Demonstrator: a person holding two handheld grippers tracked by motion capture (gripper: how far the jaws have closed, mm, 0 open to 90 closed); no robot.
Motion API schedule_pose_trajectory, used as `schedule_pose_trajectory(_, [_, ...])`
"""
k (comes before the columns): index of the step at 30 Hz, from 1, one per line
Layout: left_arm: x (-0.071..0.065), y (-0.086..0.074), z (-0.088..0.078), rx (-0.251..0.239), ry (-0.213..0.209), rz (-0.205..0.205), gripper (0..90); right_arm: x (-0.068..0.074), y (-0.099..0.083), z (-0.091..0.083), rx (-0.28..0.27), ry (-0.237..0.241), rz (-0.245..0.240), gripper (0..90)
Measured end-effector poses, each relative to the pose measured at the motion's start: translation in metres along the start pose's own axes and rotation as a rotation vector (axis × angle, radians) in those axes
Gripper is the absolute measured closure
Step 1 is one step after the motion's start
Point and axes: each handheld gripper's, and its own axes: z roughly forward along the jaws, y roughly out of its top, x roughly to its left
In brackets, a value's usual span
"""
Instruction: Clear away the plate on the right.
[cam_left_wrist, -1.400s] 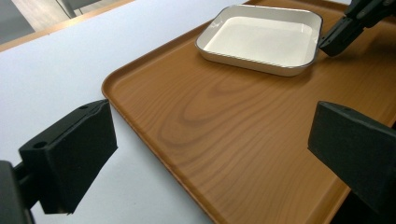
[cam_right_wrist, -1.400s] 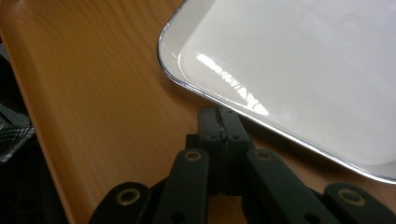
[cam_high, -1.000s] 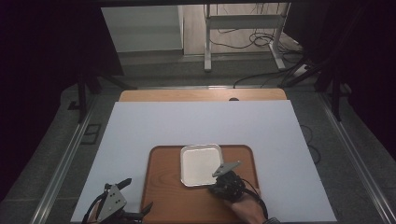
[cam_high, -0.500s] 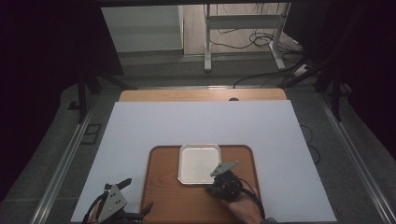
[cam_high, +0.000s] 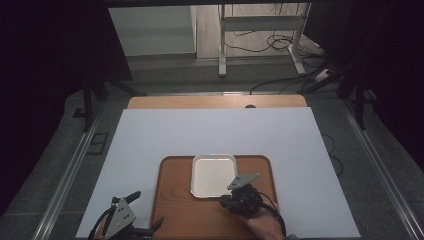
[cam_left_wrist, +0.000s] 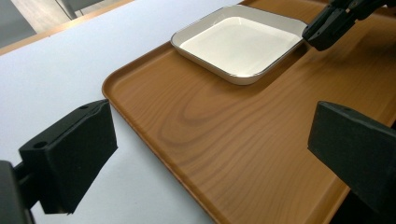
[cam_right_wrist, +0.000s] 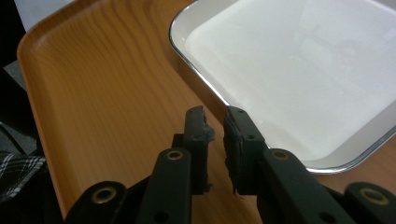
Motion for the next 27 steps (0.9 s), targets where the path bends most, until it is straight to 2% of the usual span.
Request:
schedule_pose_trajectory(8, [0.0, 0.0, 0.0, -0.002, 0.002, 0.001, 0.9, 0.0, 0.002, -0.006, -0.034, -0.027, -0.013, 74.1])
schedule_pose_trajectory(20, [0.0, 0.0, 0.0, -0.001, 0.002, 0.004, 0.9, -0.003, 0.004, -0.012, -0.057, -0.045, -0.019, 61.4])
schedule_pose_trajectory(27, [0.0, 0.0, -0.001, -0.001, 0.002, 0.005, 0.9, -0.005, 0.005, -0.016, -0.065, -0.066, -0.013, 63.8])
